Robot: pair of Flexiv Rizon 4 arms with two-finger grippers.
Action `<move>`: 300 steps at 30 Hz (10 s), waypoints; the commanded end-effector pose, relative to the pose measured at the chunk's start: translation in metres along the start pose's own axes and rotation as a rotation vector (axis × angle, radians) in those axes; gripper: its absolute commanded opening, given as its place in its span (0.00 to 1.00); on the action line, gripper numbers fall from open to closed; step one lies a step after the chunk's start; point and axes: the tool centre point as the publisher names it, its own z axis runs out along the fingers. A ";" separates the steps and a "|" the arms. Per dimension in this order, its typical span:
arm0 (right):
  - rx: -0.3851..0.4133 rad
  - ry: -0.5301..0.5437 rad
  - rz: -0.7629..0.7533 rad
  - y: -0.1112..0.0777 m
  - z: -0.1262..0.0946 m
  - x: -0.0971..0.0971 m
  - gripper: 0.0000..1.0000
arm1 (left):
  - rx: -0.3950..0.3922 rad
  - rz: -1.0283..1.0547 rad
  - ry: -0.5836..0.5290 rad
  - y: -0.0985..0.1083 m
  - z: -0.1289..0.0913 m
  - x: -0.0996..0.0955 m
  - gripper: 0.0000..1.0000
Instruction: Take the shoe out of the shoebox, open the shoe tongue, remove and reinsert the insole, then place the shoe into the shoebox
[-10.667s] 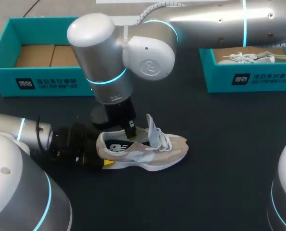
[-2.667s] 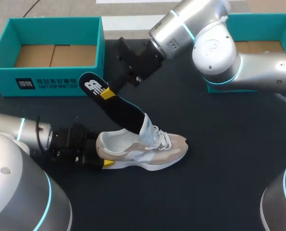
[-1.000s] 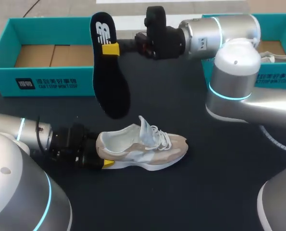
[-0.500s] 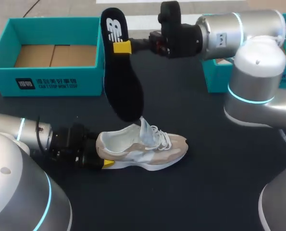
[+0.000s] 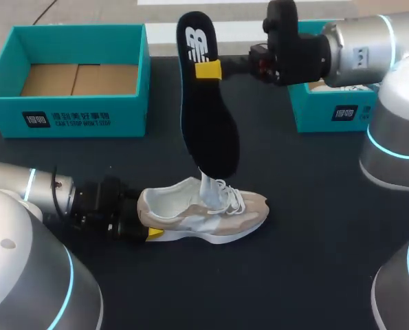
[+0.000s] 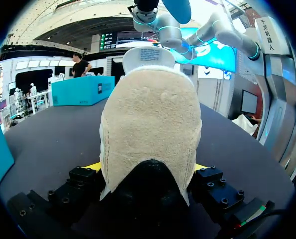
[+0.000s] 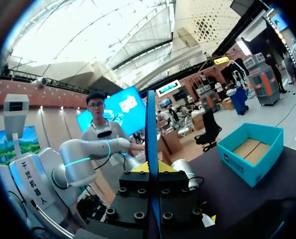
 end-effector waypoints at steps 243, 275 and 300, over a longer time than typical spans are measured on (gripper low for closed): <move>-0.107 -0.100 0.349 -0.033 -0.036 0.098 0.00 | -1.067 -0.020 -0.160 -0.096 -0.008 -0.037 1.00; -0.107 -0.100 0.349 -0.033 -0.036 0.098 0.00 | -1.013 0.098 -0.047 -0.085 0.018 -0.034 1.00; -0.107 -0.100 0.349 -0.033 -0.036 0.098 0.00 | -1.017 -0.026 -0.036 -0.052 0.046 -0.045 0.16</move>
